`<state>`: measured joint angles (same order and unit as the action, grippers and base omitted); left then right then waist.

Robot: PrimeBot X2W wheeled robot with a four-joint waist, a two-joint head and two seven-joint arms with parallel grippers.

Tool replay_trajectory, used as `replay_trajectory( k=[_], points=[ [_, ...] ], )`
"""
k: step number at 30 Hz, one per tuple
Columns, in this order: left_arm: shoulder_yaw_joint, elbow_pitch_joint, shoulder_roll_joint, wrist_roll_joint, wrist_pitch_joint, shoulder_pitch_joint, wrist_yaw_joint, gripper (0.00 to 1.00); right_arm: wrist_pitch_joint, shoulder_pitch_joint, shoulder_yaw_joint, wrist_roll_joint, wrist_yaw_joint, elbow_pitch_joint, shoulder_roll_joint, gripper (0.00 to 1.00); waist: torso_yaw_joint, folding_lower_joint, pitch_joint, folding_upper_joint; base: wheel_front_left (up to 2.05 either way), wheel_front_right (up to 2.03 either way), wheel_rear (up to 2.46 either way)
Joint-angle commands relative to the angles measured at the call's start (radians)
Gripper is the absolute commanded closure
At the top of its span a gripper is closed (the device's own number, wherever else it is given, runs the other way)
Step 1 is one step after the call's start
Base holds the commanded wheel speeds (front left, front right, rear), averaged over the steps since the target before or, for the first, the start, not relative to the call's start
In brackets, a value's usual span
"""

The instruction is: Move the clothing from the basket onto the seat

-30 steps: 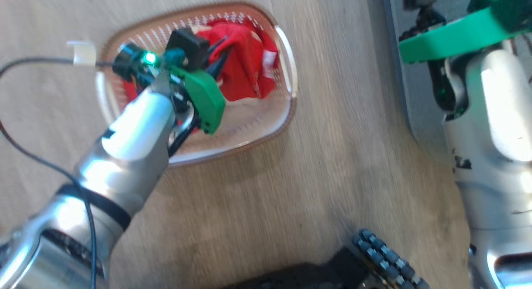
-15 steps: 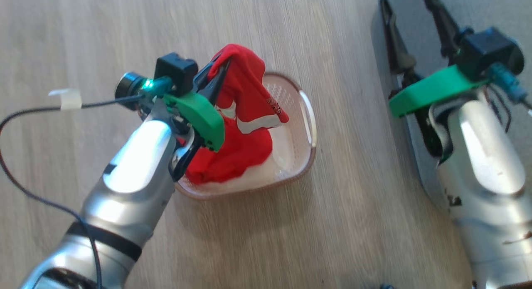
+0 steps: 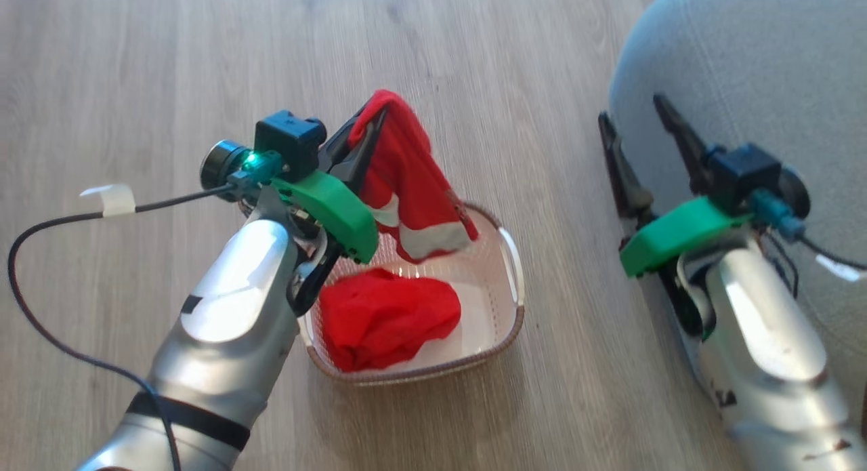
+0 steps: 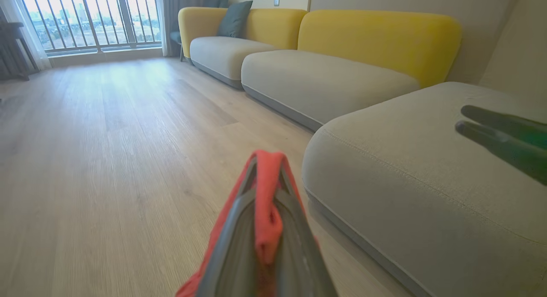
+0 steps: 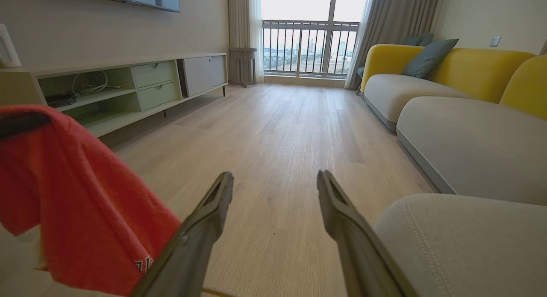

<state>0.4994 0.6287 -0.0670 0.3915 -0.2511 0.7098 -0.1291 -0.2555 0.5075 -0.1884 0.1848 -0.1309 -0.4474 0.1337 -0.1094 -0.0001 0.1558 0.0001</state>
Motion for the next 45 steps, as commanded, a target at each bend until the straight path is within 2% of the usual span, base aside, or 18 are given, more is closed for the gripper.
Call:
replay_trajectory(
  k=[1,15,22,26,32,35,42,43,44,45],
  points=[
    [-0.043,-0.051,-0.009,-0.011,-0.011,0.026,0.000,1.00,-0.006,-0.008,-0.011,0.008,0.000,0.023,-0.009,0.00,0.007,0.0001,-0.037,-0.0001,0.00,0.00,0.00],
    [-0.065,-0.229,0.008,-0.056,-0.011,0.079,-0.001,1.00,-0.006,-0.096,0.007,0.012,0.000,0.007,-0.017,0.00,0.008,0.0001,-0.094,-0.0001,0.00,0.00,0.00],
    [-0.054,-0.250,0.012,-0.064,-0.011,0.078,-0.001,1.00,-0.006,-0.104,-0.004,0.016,0.000,0.004,-0.022,0.00,0.004,0.0001,-0.109,-0.0001,0.00,0.00,0.00],
    [-0.044,-0.252,0.013,-0.063,-0.011,0.075,-0.001,1.00,-0.006,-0.093,-0.075,0.038,0.000,0.038,-0.032,0.00,0.001,0.0001,-0.111,-0.0001,0.00,0.00,0.00],
    [-0.030,-0.252,0.015,-0.064,-0.011,0.069,-0.001,1.00,-0.006,-0.046,-0.276,0.111,0.000,0.068,-0.038,0.00,0.001,0.0001,-0.112,-0.0001,0.00,0.00,0.00],
    [-0.017,-0.257,0.015,-0.063,-0.011,0.067,-0.001,1.00,-0.006,0.010,-0.351,0.143,0.000,0.021,-0.041,0.00,0.009,0.0001,-0.111,-0.0001,0.00,0.00,0.00],
    [0.061,-0.262,0.016,-0.024,-0.011,0.068,-0.001,1.00,-0.006,0.149,-0.406,0.168,0.000,-0.178,-0.075,0.00,0.066,0.0001,-0.104,-0.0001,0.00,0.00,0.00],
    [0.073,-0.263,0.016,-0.016,-0.011,0.068,-0.001,1.00,-0.006,0.164,-0.419,0.182,0.000,-0.207,-0.078,0.23,0.076,0.0001,-0.104,-0.0001,0.00,0.00,0.00],
    [0.083,-0.263,0.017,-0.009,-0.011,0.068,-0.001,1.00,-0.006,0.180,-0.431,0.191,0.000,-0.229,-0.080,0.66,0.083,0.0001,-0.104,-0.0001,0.00,0.00,0.00],
    [0.092,-0.264,0.017,-0.002,-0.011,0.067,-0.001,1.00,-0.006,0.192,-0.440,0.205,0.000,-0.249,-0.081,1.00,0.089,0.0001,-0.103,-0.0001,0.00,0.00,0.00]
  ],
)
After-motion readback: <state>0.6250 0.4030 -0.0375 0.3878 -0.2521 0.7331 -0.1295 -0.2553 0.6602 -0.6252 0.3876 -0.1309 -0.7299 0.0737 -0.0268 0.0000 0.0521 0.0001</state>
